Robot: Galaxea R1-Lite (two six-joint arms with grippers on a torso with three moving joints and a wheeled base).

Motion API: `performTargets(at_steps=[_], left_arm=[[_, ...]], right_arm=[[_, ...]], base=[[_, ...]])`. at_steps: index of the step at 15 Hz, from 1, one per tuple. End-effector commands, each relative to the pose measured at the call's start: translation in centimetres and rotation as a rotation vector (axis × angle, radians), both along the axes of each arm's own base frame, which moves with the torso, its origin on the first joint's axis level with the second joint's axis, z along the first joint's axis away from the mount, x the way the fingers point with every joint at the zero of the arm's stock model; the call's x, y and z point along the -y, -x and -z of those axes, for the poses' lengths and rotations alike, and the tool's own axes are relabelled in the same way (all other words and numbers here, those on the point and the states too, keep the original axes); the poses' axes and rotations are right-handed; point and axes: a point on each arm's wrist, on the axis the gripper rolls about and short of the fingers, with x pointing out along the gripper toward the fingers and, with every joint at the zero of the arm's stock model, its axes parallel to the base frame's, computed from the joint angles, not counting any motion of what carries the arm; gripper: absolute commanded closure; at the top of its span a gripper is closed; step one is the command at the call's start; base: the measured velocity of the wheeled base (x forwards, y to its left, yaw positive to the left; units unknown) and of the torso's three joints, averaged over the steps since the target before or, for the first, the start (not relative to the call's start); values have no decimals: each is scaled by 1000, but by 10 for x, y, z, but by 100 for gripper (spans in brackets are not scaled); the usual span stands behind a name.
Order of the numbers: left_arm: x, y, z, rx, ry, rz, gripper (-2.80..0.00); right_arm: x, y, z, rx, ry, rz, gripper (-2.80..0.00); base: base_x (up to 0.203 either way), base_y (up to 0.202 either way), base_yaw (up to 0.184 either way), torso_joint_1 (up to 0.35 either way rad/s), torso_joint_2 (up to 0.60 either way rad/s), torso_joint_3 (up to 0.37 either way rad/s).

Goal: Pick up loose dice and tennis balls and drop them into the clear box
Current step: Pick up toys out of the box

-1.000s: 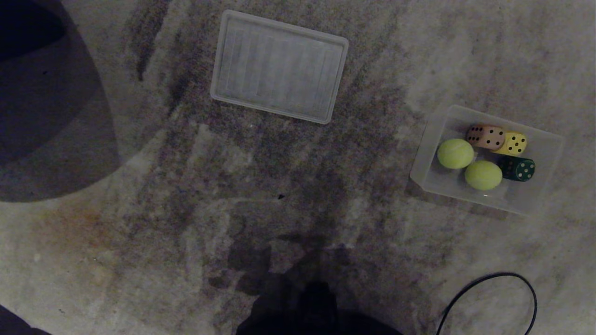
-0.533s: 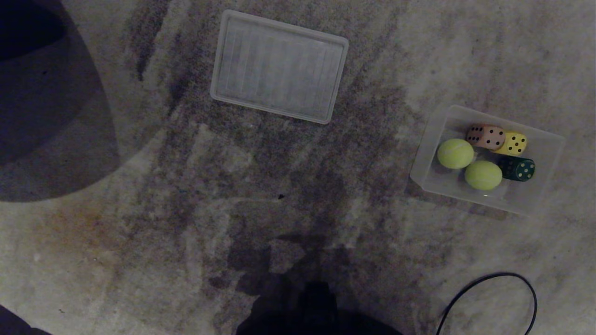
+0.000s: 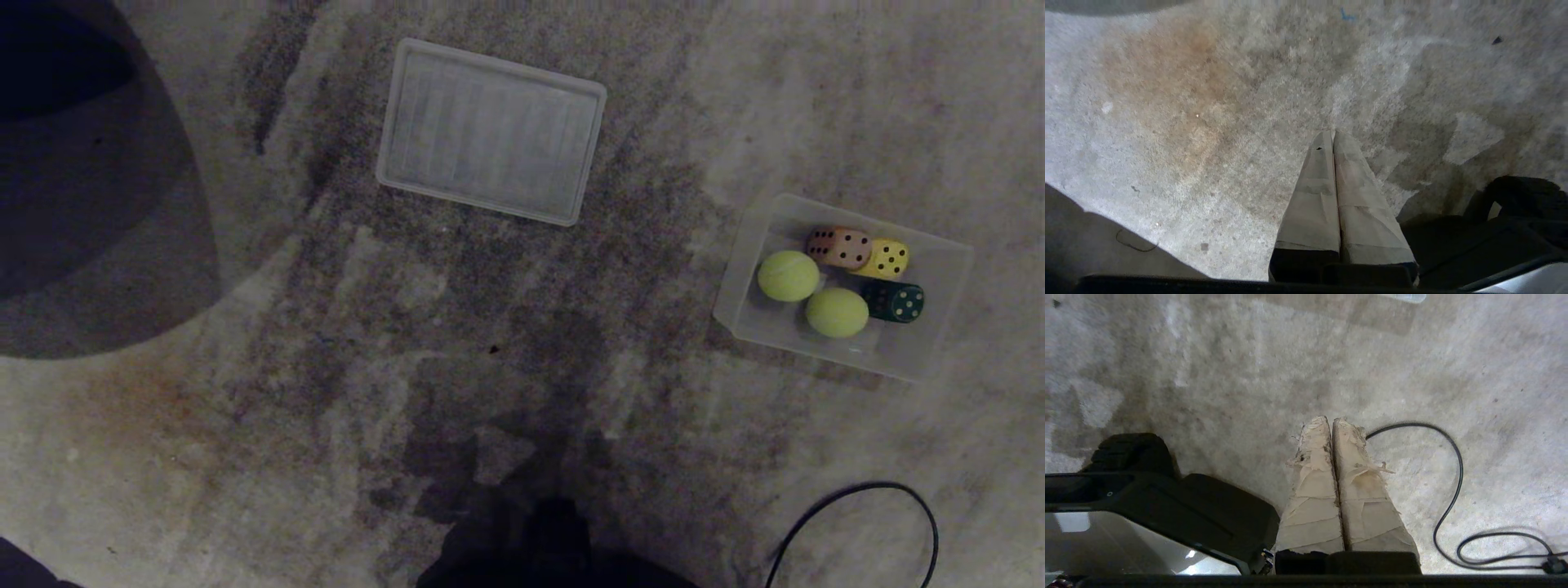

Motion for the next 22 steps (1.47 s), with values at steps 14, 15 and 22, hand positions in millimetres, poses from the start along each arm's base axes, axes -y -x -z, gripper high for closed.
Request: performTargets(at_steps=[14, 15, 22], left_arm=[[0, 0, 0, -2, 1, -1, 0], [0, 0, 0, -2, 1, -1, 0], [0, 0, 0, -2, 1, -1, 0]], right_arm=[[0, 0, 0, -2, 0, 0, 0], [0, 0, 0, -2, 0, 0, 0], [0, 0, 0, -3, 0, 0, 0]], base=[[0, 0, 0, 2, 4, 202], [0, 0, 0, -2, 2, 207], [0, 0, 0, 3, 3, 201]])
